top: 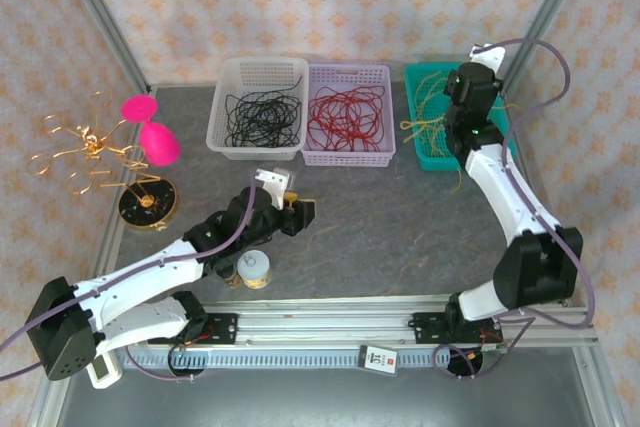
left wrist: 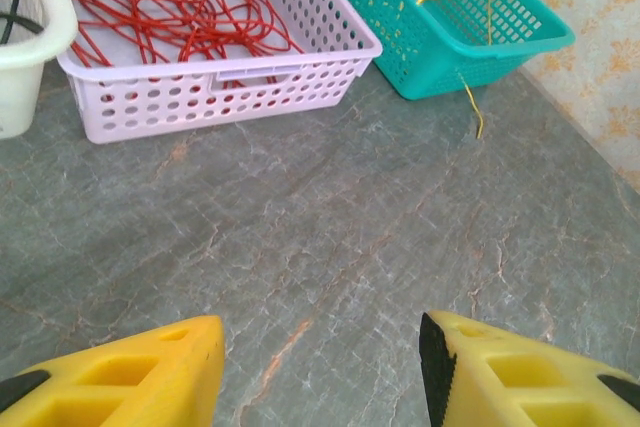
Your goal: Untangle the cables
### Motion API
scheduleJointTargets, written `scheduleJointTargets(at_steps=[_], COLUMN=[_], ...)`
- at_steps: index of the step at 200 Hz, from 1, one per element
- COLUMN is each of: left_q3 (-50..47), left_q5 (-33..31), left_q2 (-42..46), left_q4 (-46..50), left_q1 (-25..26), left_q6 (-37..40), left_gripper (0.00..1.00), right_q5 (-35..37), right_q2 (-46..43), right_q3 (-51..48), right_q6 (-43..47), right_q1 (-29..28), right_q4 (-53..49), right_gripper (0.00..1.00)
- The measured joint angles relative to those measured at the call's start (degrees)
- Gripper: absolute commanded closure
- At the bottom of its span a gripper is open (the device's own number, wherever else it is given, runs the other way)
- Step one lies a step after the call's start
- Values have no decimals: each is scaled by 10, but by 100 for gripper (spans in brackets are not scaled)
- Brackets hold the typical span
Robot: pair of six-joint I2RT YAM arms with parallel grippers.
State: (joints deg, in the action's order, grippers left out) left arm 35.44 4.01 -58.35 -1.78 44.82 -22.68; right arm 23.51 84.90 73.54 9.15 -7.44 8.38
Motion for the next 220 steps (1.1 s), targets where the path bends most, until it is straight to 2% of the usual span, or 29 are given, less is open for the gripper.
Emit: scheduleJointTargets(at_steps=[51, 103, 182, 200, 220], left_q3=[-8, -8, 14, 15, 16], left_q5=[4, 17, 40, 43, 45], left_q2=[-16, -64, -97, -97, -97], left_q4=[-13, -25, -33, -34, -34], left_q1=[0, 0, 0, 0, 0], left_q6=[-15, -17, -17, -17, -19], left_gripper=[44, 44, 45, 45, 45], right_q5=[76, 103, 86, 80, 44], right_q2=[75, 97, 88, 102, 175], right_q3=[-2, -3, -29, -29, 27], right_q6=[97, 132, 104, 97, 77], right_q1=[10, 25, 38, 48, 71], right_q4=[138, 196, 193, 181, 149], right_gripper=[100, 100, 100, 100, 100])
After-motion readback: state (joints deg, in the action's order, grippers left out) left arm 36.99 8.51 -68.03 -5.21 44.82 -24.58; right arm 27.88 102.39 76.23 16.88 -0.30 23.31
